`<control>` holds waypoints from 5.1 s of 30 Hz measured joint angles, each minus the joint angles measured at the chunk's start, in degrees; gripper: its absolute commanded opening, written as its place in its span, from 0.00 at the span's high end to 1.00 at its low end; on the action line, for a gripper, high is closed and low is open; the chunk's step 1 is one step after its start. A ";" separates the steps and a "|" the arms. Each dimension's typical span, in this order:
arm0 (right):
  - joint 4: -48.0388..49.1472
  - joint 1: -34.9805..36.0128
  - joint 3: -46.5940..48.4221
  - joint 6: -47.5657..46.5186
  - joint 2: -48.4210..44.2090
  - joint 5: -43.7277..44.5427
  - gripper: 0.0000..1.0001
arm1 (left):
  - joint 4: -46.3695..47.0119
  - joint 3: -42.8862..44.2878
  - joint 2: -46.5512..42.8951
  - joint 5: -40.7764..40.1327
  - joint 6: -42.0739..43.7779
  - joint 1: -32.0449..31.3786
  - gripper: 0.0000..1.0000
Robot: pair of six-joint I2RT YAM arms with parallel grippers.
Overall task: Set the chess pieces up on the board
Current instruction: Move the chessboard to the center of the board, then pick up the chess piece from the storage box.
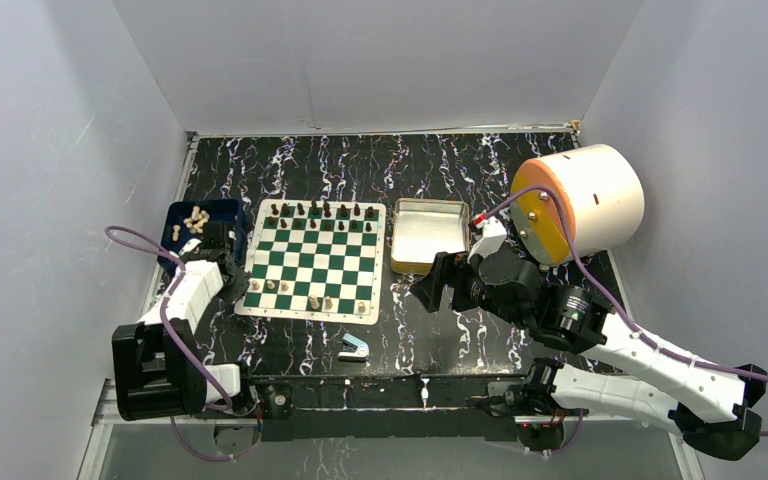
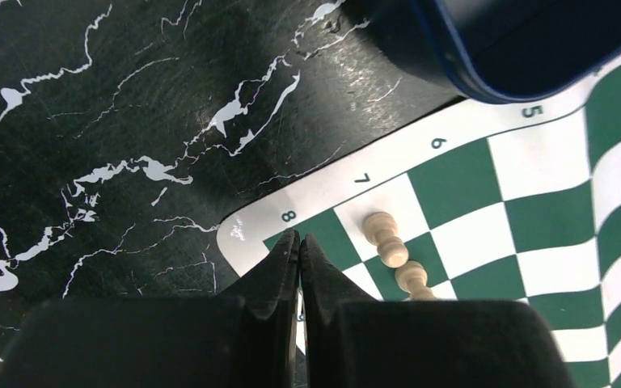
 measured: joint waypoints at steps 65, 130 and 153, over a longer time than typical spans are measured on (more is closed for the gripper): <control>0.26 0.00 -0.42 -2.89 3.02 -0.55 0.01 | -1.60 23.15 1.97 -0.76 18.10 0.28 0.37; 6.64 0.00 2.71 -8.83 14.38 -2.45 0.01 | 7.58 47.98 45.03 -2.38 37.35 14.29 0.73; 7.43 0.00 3.15 -9.38 15.23 -1.75 0.01 | 7.58 48.70 45.94 -0.94 36.54 14.45 0.80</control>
